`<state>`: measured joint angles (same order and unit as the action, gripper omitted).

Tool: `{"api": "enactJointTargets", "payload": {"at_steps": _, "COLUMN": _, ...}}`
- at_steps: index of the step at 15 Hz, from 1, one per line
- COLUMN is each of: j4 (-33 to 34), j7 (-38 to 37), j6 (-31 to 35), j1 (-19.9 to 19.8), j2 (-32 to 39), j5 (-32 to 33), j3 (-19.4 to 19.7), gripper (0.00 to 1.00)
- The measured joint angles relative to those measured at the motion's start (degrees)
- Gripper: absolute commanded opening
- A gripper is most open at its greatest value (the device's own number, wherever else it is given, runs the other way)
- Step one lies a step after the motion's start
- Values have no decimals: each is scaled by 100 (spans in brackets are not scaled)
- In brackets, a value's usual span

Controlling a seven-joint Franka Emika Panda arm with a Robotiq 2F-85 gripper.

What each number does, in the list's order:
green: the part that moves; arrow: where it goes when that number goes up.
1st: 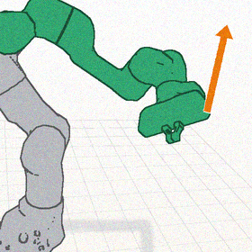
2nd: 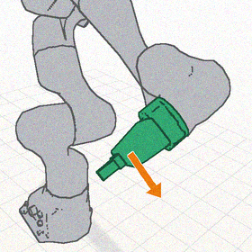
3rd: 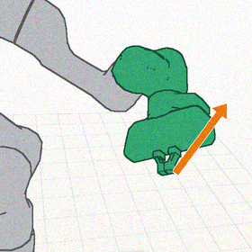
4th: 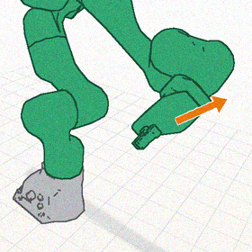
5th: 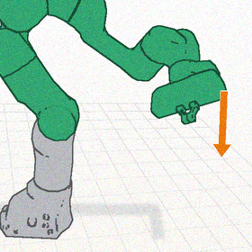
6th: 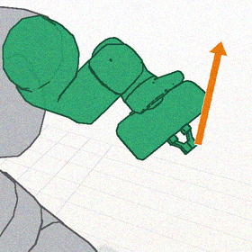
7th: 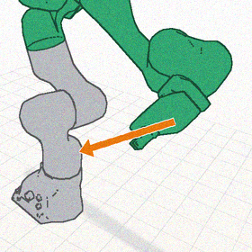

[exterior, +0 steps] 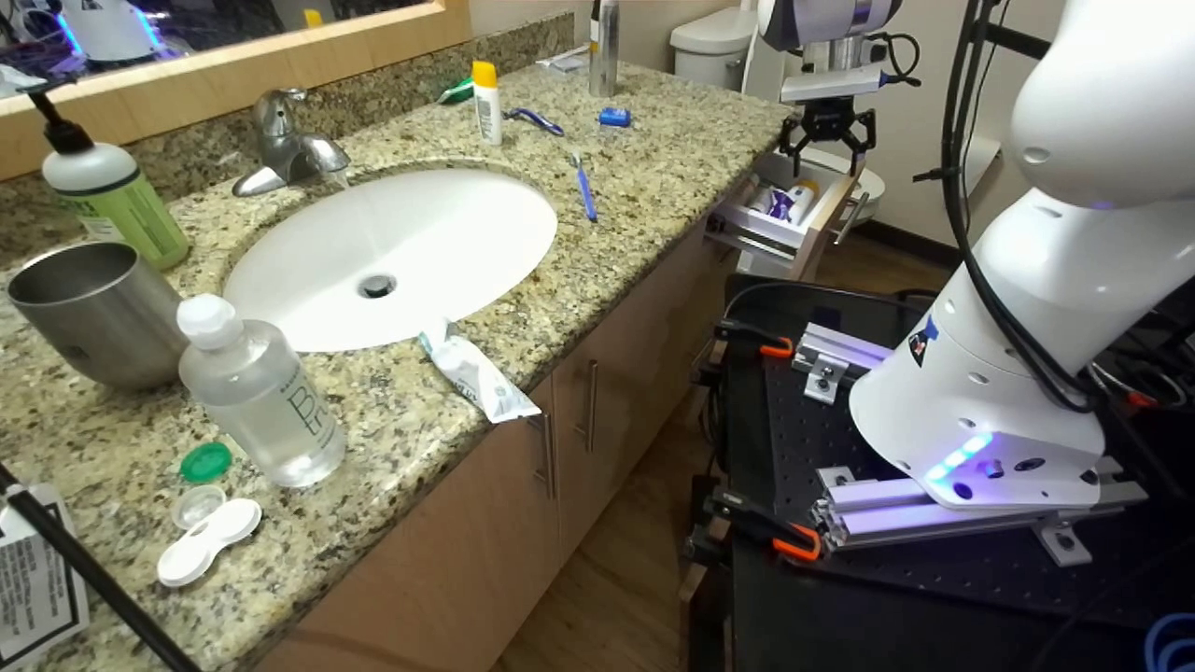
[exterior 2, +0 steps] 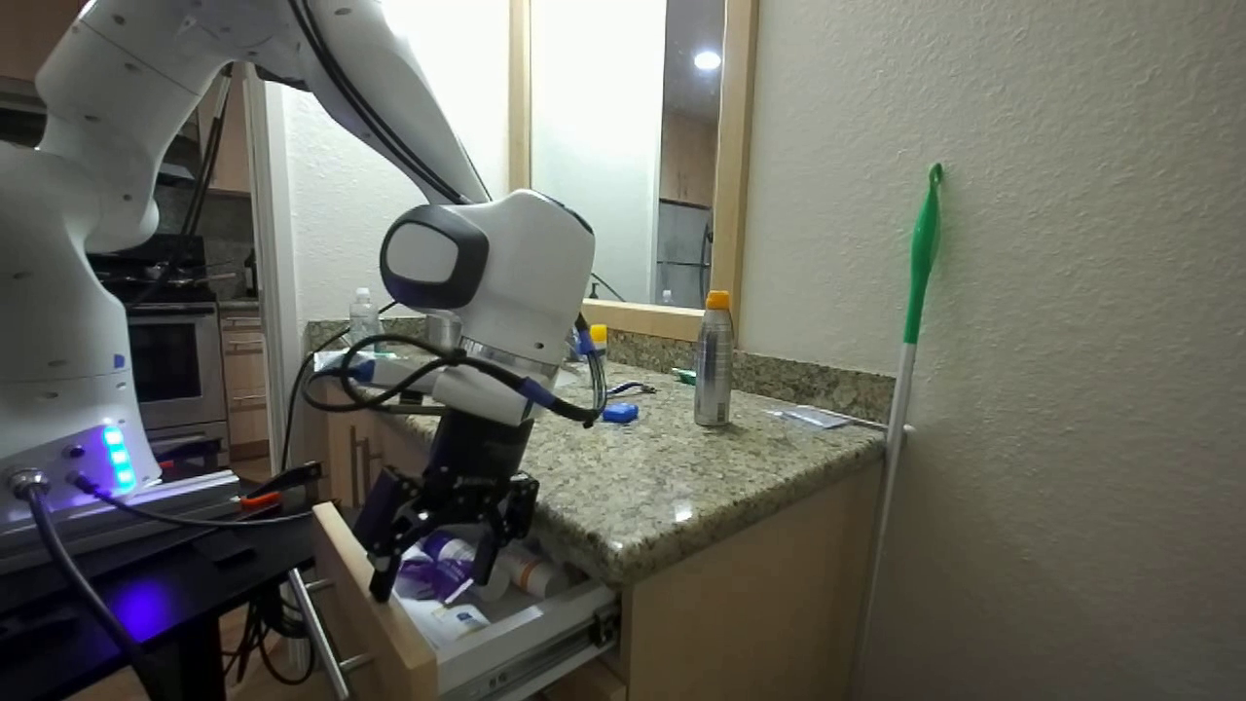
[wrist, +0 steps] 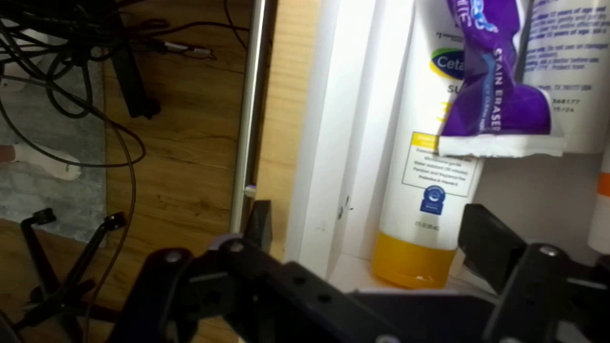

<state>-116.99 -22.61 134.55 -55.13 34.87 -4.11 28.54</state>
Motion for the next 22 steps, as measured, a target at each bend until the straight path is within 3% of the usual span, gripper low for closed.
{"api": "enactJointTargets", "payload": {"at_steps": 9, "j4": 153, "j7": -279, "j6": -302, "j1": 304, "j2": 288, "j5": 346, "j3": 271, "gripper": 100}}
{"api": "enactJointTargets", "payload": {"at_steps": 22, "j4": -406, "j7": 26, "j6": 251, "j1": 258, "j2": -28, "j5": 168, "j3": 490, "gripper": 100}}
